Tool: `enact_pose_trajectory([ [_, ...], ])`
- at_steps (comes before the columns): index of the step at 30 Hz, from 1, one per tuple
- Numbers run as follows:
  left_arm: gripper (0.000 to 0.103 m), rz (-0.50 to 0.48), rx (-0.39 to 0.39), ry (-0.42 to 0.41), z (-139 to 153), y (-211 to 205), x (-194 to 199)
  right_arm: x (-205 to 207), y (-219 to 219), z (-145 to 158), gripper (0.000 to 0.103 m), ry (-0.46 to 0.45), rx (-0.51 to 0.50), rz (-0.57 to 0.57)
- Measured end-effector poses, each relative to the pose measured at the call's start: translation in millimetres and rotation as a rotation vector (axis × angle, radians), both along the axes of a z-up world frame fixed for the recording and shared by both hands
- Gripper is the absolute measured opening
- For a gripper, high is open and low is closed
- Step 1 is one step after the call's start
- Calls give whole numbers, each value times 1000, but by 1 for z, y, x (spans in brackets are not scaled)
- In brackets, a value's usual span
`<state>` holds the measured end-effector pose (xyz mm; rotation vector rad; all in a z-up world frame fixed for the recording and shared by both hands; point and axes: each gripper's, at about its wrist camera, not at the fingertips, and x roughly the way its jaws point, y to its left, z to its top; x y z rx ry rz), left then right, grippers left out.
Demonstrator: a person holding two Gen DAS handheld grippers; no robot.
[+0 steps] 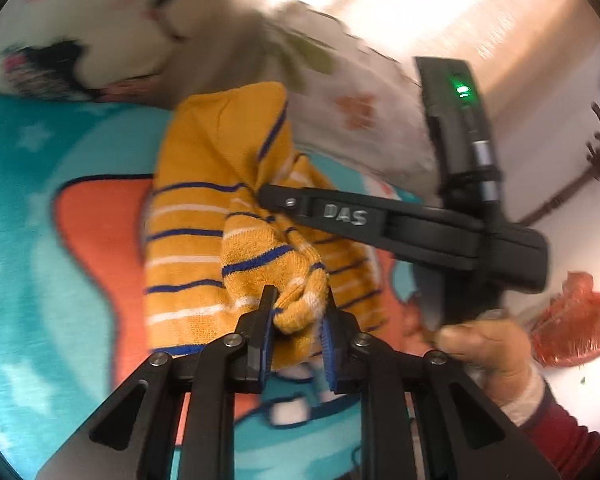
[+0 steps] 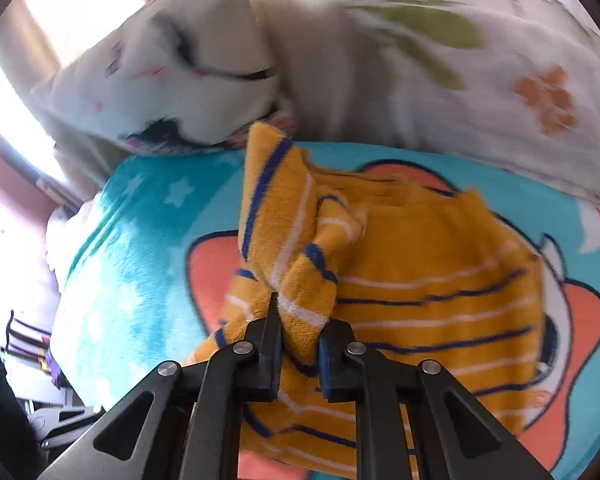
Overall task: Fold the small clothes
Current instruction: 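Fold the grasped side over the sweater with the right tool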
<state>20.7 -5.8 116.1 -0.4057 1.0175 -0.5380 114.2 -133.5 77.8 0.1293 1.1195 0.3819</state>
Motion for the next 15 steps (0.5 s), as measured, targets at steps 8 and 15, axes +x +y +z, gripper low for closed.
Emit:
enact_pose_trajectory([
  [8,25,-98,43,3,9,-57,-16,-1,-105,-19,14,13,13,-136],
  [15,30,1,114,105,-23,-27,-23,9,-151,-56,16,44,-12,-166],
])
